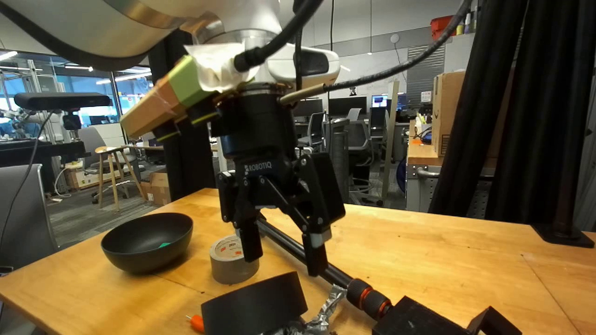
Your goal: Move the brown tape to the right
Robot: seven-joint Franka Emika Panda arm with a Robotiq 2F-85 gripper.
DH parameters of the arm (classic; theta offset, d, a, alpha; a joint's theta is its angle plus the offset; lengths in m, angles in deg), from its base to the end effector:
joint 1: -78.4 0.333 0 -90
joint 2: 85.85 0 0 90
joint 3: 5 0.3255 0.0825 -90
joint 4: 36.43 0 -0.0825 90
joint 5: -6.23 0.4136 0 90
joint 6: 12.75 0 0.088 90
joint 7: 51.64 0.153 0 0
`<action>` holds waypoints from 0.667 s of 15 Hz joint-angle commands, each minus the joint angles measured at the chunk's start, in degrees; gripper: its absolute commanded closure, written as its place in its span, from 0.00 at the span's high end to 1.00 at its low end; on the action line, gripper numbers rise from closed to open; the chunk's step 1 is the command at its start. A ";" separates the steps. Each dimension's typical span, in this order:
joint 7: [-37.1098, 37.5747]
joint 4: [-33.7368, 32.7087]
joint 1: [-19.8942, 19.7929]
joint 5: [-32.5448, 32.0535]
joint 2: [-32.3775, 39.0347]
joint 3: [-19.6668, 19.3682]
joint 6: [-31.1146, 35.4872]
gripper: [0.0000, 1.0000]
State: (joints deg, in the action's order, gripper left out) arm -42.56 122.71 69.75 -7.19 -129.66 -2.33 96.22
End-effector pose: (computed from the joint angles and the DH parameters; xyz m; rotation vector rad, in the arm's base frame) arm 0.3100 -0.0627 0.3644 2.8733 -0.2718 -0.1559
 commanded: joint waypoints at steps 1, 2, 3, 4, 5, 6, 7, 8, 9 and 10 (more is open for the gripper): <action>0.12 -5.05 3.71 -0.35 5.87 2.39 0.41 1.00; 0.05 -6.91 4.94 -0.37 7.88 3.35 0.43 1.00; 0.07 -8.52 5.92 -0.62 9.80 4.23 0.74 1.00; -0.09 -10.54 7.10 -0.97 12.18 5.35 1.26 1.00; -0.38 -12.44 8.03 -1.26 14.37 6.12 1.76 1.00; -0.92 -14.63 9.10 -1.32 16.77 6.79 2.46 1.00; -1.35 -16.81 9.91 -1.61 19.30 7.42 3.27 1.00; -1.98 -18.89 10.65 -1.96 21.76 7.82 4.36 1.00; -2.76 -21.07 11.38 -2.13 24.08 8.11 5.22 1.00; -3.42 -22.94 11.85 -2.54 26.14 8.25 6.01 1.00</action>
State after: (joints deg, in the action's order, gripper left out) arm -43.69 107.39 80.17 -7.72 -111.61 5.68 100.73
